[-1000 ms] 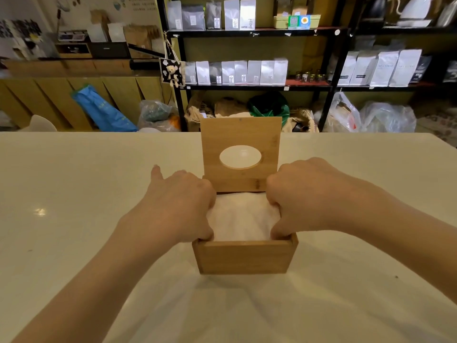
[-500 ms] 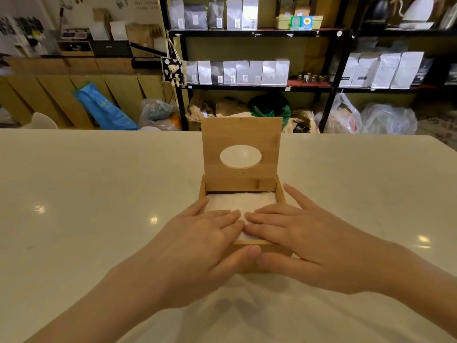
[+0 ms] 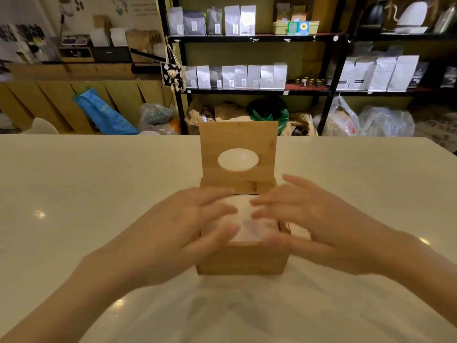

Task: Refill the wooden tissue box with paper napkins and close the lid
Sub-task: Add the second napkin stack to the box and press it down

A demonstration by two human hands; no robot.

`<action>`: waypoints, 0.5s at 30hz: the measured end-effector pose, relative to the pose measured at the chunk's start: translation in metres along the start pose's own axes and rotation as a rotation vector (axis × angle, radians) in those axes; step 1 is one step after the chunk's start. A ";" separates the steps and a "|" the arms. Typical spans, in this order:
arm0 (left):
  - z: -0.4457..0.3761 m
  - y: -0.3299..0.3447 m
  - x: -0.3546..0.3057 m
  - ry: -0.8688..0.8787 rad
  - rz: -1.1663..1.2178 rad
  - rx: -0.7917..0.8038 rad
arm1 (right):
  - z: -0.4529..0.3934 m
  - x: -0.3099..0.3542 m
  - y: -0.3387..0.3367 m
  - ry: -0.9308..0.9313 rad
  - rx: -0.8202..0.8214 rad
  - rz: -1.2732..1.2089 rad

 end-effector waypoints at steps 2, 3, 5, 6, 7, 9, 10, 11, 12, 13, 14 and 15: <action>-0.004 -0.027 0.001 0.065 -0.034 -0.222 | -0.002 -0.014 -0.029 0.046 -0.251 0.018; -0.007 -0.038 0.001 0.096 -0.100 -0.316 | -0.005 -0.021 -0.041 0.077 -0.334 0.042; -0.018 -0.051 0.002 0.093 -0.225 -0.403 | -0.015 -0.034 -0.055 0.152 -0.415 0.104; -0.025 -0.055 0.005 0.060 -0.263 -0.412 | -0.020 -0.040 -0.057 0.193 -0.414 0.137; -0.031 -0.056 0.010 0.021 -0.298 -0.410 | -0.025 -0.045 -0.056 0.225 -0.394 0.171; -0.040 -0.052 0.021 -0.034 -0.390 -0.405 | -0.034 -0.051 -0.047 0.265 -0.322 0.214; -0.043 -0.049 0.025 -0.051 -0.425 -0.399 | -0.037 -0.053 -0.042 0.274 -0.285 0.228; -0.045 -0.046 0.028 -0.069 -0.442 -0.387 | -0.039 -0.054 -0.037 0.281 -0.249 0.243; -0.046 -0.043 0.031 -0.084 -0.448 -0.374 | -0.040 -0.055 -0.033 0.286 -0.223 0.259; -0.046 -0.042 0.032 -0.092 -0.447 -0.369 | -0.041 -0.055 -0.030 0.291 -0.212 0.272; -0.046 -0.042 0.032 -0.090 -0.437 -0.374 | -0.041 -0.055 -0.029 0.297 -0.209 0.280; -0.046 -0.043 0.031 -0.086 -0.422 -0.383 | -0.040 -0.056 -0.027 0.305 -0.208 0.287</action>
Point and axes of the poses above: each hand's wrist, its own z-axis away from the middle knuckle, its own y-axis out of the palm, x = y × z, the point moved 8 cm from there along -z, towards the middle knuckle, and after that the axes turned 7 degrees about z, right-handed, at the moved point
